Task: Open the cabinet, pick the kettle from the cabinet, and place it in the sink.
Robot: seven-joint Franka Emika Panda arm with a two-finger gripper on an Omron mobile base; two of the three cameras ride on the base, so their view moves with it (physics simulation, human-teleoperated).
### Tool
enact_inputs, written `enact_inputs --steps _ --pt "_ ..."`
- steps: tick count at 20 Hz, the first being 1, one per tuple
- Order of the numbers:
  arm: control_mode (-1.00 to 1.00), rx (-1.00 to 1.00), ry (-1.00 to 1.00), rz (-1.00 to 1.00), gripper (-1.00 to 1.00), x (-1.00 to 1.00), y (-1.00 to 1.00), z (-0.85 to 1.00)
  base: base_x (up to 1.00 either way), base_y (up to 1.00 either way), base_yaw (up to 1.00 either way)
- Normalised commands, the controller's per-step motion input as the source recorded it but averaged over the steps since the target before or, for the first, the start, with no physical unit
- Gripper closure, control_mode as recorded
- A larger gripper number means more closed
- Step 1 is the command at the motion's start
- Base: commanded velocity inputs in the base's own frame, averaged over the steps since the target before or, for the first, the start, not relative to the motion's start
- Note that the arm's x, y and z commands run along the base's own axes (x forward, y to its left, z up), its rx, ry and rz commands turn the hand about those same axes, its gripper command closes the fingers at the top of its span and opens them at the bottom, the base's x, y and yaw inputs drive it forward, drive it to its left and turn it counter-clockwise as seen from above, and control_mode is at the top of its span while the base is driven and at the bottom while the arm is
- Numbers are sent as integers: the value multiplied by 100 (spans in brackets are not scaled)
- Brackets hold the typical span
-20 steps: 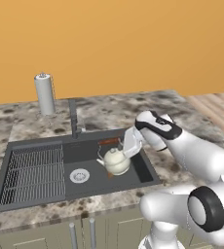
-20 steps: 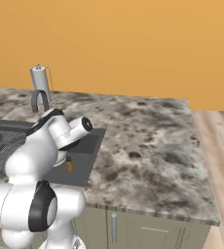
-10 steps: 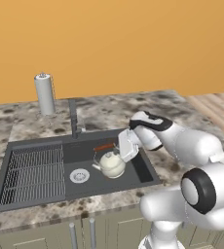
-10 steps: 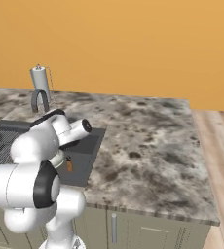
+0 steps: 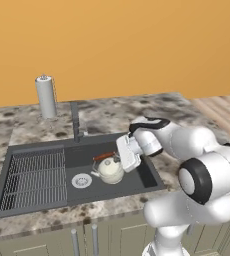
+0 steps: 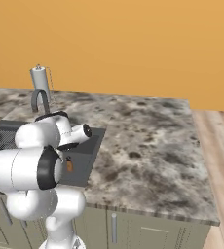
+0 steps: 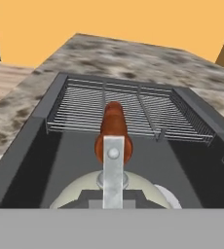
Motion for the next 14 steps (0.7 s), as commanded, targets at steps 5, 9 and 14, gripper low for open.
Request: enact_inputs --steps 5,9,14 --pt "-100 2 0 0 100 11 23 -14 0 0 0" --pt "-100 1 1 0 100 14 24 -15 0 0 0" --pt "-100 0 0 0 100 21 15 -16 0 0 0"
